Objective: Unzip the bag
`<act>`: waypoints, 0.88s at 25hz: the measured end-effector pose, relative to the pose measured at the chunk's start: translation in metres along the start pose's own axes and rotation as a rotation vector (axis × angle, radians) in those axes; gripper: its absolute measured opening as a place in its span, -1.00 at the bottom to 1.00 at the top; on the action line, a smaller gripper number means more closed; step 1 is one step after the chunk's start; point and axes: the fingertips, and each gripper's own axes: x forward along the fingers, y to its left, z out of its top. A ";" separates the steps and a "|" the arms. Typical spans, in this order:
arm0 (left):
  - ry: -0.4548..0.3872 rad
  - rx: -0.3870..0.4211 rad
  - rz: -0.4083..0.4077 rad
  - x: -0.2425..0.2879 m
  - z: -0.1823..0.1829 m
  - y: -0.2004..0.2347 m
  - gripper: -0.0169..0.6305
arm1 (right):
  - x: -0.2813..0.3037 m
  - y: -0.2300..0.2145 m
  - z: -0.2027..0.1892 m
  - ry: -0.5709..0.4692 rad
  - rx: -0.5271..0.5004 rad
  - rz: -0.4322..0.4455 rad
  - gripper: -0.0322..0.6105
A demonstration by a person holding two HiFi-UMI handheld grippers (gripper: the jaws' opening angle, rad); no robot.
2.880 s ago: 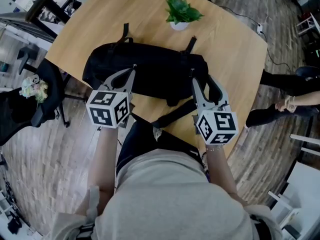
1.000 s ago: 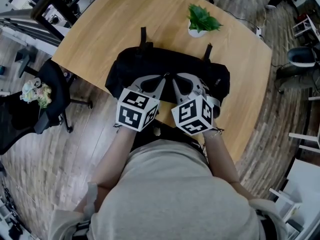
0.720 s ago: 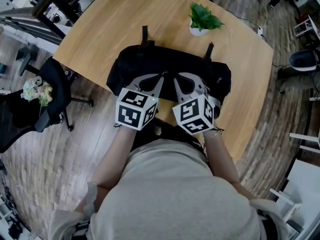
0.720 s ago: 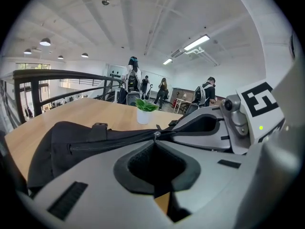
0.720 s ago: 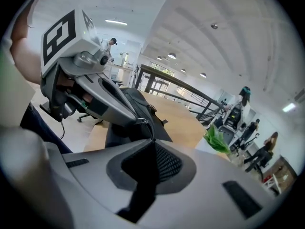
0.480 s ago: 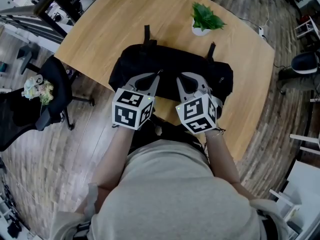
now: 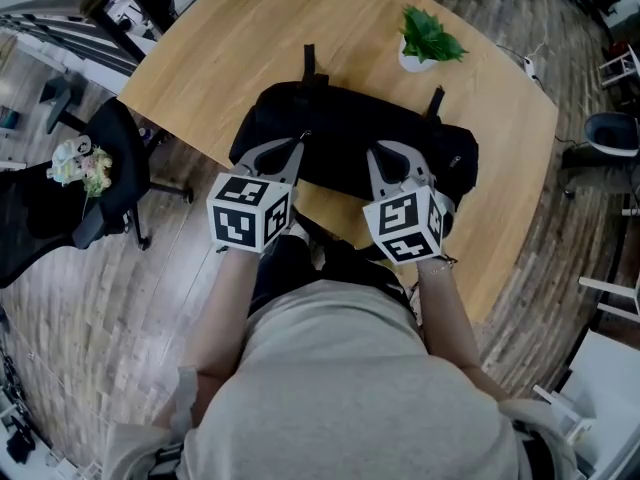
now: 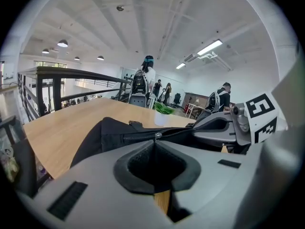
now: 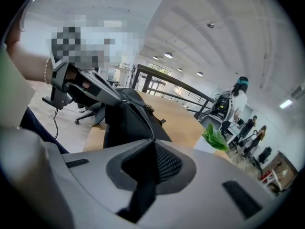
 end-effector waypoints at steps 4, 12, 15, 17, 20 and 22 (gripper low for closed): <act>-0.003 -0.005 0.022 -0.004 -0.002 0.010 -0.88 | 0.002 -0.001 -0.001 0.011 0.000 -0.014 -0.81; -0.012 -0.011 0.055 -0.016 -0.001 0.034 -0.88 | 0.002 -0.003 -0.001 0.024 0.019 -0.045 -0.81; -0.011 -0.001 0.049 -0.016 -0.003 0.035 -0.88 | 0.003 -0.004 -0.003 0.026 0.037 -0.057 -0.81; -0.007 0.005 0.049 -0.016 -0.003 0.039 -0.88 | 0.004 -0.004 -0.002 0.030 0.043 -0.065 -0.81; -0.004 0.013 0.058 -0.018 0.000 0.050 -0.88 | 0.004 -0.004 -0.002 0.035 0.059 -0.075 -0.81; -0.001 0.011 0.054 -0.019 0.001 0.055 -0.88 | 0.005 -0.004 -0.002 0.033 0.069 -0.073 -0.81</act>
